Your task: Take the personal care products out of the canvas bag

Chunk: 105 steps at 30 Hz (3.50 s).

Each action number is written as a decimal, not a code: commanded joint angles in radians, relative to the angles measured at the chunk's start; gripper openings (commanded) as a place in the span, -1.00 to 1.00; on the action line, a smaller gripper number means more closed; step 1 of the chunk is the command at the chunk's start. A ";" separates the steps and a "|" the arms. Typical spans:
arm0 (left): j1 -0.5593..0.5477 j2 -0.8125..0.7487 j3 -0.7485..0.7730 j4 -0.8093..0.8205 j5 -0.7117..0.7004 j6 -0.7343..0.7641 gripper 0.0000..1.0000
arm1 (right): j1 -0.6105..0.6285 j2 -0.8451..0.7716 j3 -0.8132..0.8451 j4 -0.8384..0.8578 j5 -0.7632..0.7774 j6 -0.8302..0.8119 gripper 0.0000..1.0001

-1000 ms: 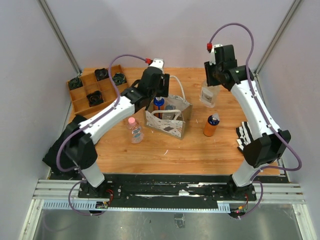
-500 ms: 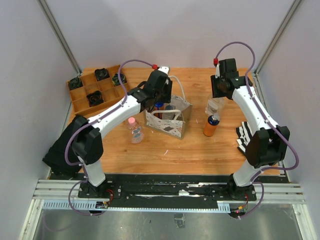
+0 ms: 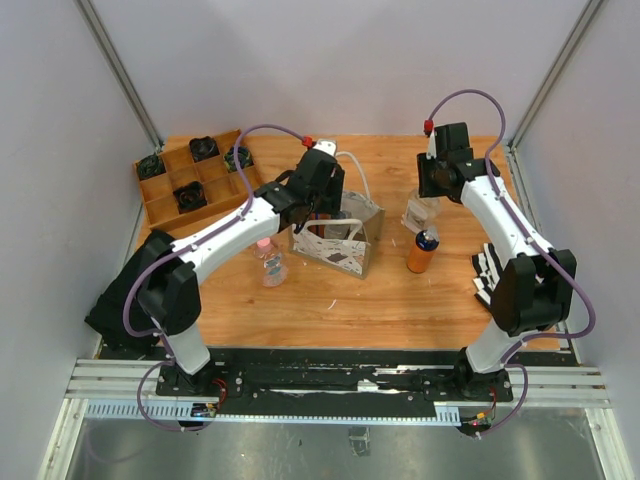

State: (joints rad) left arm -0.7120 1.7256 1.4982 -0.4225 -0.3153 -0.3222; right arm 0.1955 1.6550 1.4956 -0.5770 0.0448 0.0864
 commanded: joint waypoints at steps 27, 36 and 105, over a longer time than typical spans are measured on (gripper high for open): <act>-0.008 -0.004 0.041 -0.107 -0.078 -0.109 0.30 | -0.008 -0.010 -0.037 0.071 -0.044 0.007 -0.58; -0.017 0.003 0.043 -0.156 -0.019 -0.126 0.24 | -0.007 -0.006 -0.043 0.073 -0.045 0.009 -0.58; 0.052 0.208 0.680 -0.353 -0.249 -0.055 -0.99 | 0.380 -0.235 -0.201 0.149 -0.335 -0.063 0.50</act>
State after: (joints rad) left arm -0.6800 1.9446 2.0357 -0.7437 -0.4847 -0.4038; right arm 0.5465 1.3994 1.3174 -0.5026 -0.2619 0.0444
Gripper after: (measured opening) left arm 0.582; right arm 0.752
